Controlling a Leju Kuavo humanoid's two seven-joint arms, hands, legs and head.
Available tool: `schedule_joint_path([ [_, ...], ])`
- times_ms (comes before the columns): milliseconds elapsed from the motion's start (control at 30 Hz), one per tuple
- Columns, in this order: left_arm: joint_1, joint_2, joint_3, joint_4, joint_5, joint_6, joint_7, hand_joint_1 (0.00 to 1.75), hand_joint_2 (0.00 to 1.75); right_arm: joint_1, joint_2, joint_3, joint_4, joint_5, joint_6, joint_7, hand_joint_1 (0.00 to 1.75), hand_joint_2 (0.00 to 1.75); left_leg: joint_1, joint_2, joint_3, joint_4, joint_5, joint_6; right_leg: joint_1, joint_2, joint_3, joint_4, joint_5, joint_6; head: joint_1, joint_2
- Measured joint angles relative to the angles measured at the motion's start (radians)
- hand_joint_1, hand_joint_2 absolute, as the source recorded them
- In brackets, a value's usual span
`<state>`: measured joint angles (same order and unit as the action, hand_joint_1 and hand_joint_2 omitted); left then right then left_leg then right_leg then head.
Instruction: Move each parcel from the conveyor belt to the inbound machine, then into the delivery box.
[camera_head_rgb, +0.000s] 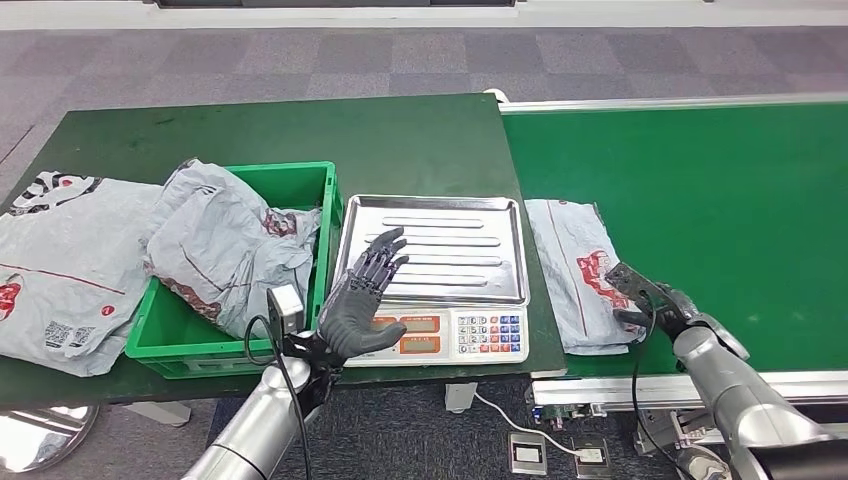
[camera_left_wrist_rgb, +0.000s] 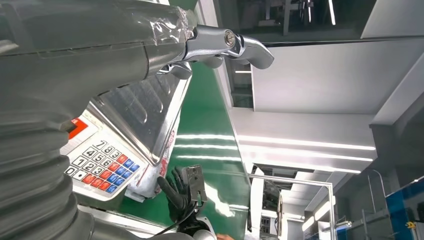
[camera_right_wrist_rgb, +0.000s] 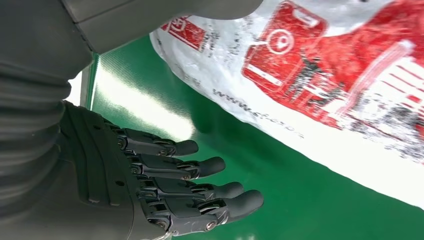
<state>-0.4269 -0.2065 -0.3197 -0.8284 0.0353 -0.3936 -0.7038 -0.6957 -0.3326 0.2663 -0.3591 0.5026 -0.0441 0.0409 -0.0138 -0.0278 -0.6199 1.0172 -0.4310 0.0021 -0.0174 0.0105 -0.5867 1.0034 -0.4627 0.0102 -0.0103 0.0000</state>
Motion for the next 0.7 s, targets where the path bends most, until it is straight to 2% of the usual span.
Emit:
schedule_joint_path([
  [100, 0.000, -0.001, 0.002, 0.004, 0.000, 0.008, 0.000, 0.00, 1.75, -0.003, 0.000, 0.012, 0.009, 0.037, 0.036, 0.013, 0.00, 1.75, 0.000, 0.000, 0.000, 0.000, 0.000, 0.000, 0.000, 0.000, 0.001, 0.000, 0.000, 0.000, 0.000, 0.000],
  [233, -0.004, 0.000, 0.015, 0.005, -0.001, 0.019, 0.000, 0.00, 1.75, -0.017, 0.014, 0.077, 0.015, 0.138, 0.168, 0.011, 0.00, 1.75, 0.000, 0.001, 0.001, 0.000, 0.000, 0.000, 0.001, 0.001, 0.001, 0.000, 0.000, 0.000, 0.000, 0.000],
  [367, -0.007, 0.002, 0.029, 0.005, -0.002, 0.021, 0.000, 0.00, 1.75, -0.040, 0.026, 0.138, 0.016, 0.177, 0.267, -0.079, 0.03, 1.75, 0.001, 0.003, 0.002, 0.000, 0.000, 0.000, 0.001, 0.002, 0.002, 0.000, 0.000, 0.000, 0.000, 0.000],
  [533, 0.001, 0.005, 0.043, -0.009, -0.010, 0.022, 0.000, 0.00, 1.75, -0.043, 0.040, 0.180, 0.016, 0.201, 0.268, -0.185, 0.03, 1.75, 0.001, 0.004, 0.002, 0.000, 0.000, 0.000, 0.001, 0.002, 0.002, 0.000, 0.000, 0.000, 0.000, 0.000],
  [667, 0.007, 0.006, 0.048, -0.017, -0.012, 0.023, 0.000, 0.00, 1.75, -0.043, 0.047, 0.193, 0.016, 0.207, 0.258, -0.205, 1.75, 1.75, 0.001, 0.004, 0.002, 0.000, 0.000, 0.000, 0.001, 0.002, 0.002, 0.000, 0.001, 0.000, 0.000, 0.000],
  [700, 0.008, 0.006, 0.049, -0.019, -0.012, 0.023, -0.001, 0.00, 1.75, -0.042, 0.051, 0.195, 0.014, 0.208, 0.240, -0.219, 1.75, 1.75, 0.001, 0.004, 0.002, 0.000, 0.000, 0.000, 0.001, 0.002, 0.002, 0.001, 0.001, 0.000, 0.000, 0.000],
])
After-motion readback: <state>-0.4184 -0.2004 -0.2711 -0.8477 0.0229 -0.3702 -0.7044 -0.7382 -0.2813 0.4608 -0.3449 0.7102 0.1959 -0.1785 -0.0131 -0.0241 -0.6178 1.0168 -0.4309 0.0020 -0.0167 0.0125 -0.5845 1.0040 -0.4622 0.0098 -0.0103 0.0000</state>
